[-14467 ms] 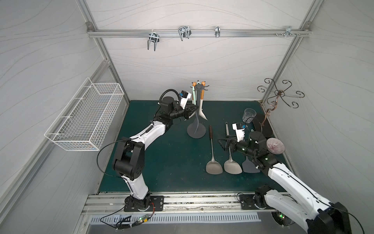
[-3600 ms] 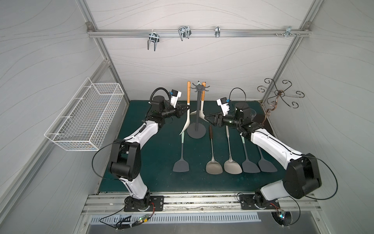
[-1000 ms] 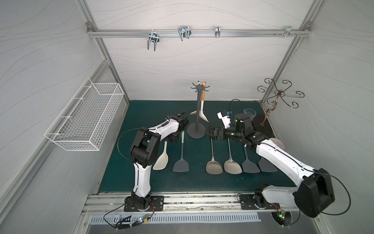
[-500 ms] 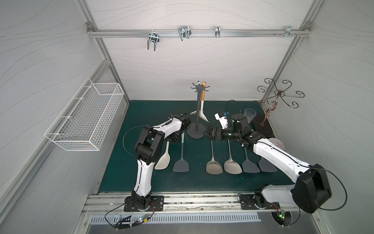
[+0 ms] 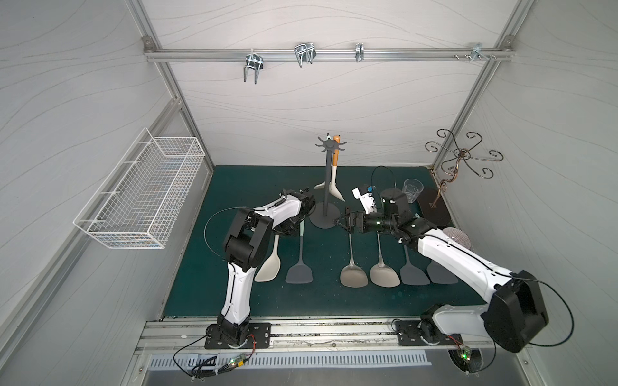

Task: Take the spatula off the kitchen utensil rack
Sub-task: Place the spatula at the center of the board.

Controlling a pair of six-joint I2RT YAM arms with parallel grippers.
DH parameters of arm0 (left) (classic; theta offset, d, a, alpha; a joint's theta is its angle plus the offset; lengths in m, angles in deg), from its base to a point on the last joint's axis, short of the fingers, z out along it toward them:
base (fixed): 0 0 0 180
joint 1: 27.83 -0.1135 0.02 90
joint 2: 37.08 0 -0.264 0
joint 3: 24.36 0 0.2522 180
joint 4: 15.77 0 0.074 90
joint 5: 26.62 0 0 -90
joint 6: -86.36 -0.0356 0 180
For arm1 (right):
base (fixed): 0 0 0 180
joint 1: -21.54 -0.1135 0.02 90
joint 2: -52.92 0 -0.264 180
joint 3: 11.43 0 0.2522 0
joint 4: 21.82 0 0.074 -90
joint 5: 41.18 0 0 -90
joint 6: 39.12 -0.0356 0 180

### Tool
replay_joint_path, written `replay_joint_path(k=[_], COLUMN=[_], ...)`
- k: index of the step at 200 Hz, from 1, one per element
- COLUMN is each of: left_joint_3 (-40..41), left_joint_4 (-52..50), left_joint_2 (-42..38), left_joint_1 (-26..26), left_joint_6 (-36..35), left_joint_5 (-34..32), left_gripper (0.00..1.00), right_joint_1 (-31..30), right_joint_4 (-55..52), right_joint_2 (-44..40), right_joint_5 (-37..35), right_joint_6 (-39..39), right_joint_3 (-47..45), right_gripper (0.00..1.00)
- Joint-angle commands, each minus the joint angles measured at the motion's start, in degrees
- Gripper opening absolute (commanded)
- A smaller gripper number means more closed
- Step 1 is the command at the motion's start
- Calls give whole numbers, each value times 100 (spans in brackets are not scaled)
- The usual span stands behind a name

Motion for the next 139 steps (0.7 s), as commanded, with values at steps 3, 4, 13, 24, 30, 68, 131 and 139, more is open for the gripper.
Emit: replay_joint_path(k=[3, 4, 13, 24, 30, 68, 131, 139], left_joint_3=[-103, -100, -111, -142, -159, -245, -318, -314], left_joint_4=[-348, -350, -355, -388, -415, -455, -317, -284], left_joint_2=[123, 123, 164, 230, 256, 359, 296, 272], left_joint_1=[45, 44, 48, 44, 49, 50, 53, 51], left_joint_6=[155, 153, 153, 155, 172, 165, 80, 65], left_joint_5=[-80, -84, -106, -130, -171, -140, 372, 440], left_gripper=[0, 0, 0, 0, 0, 3, 25, 28], right_joint_1=[-38, -38, -40, -37, -46, -43, -55, -56], right_joint_4=[32, 38, 49, 84, 97, 89, 150, 143], right_joint_2=[-156, -163, -179, -200, -196, -206, -153, -153], right_joint_5=[17, 17, 4, 14, 17, 0, 4, -9], right_joint_6=[23, 23, 6, -8, -15, 13, -21, -22], right_joint_3=[-34, -35, -66, -93, -110, -159, -174, -185], right_gripper=[99, 99, 99, 99, 99, 99, 99, 99])
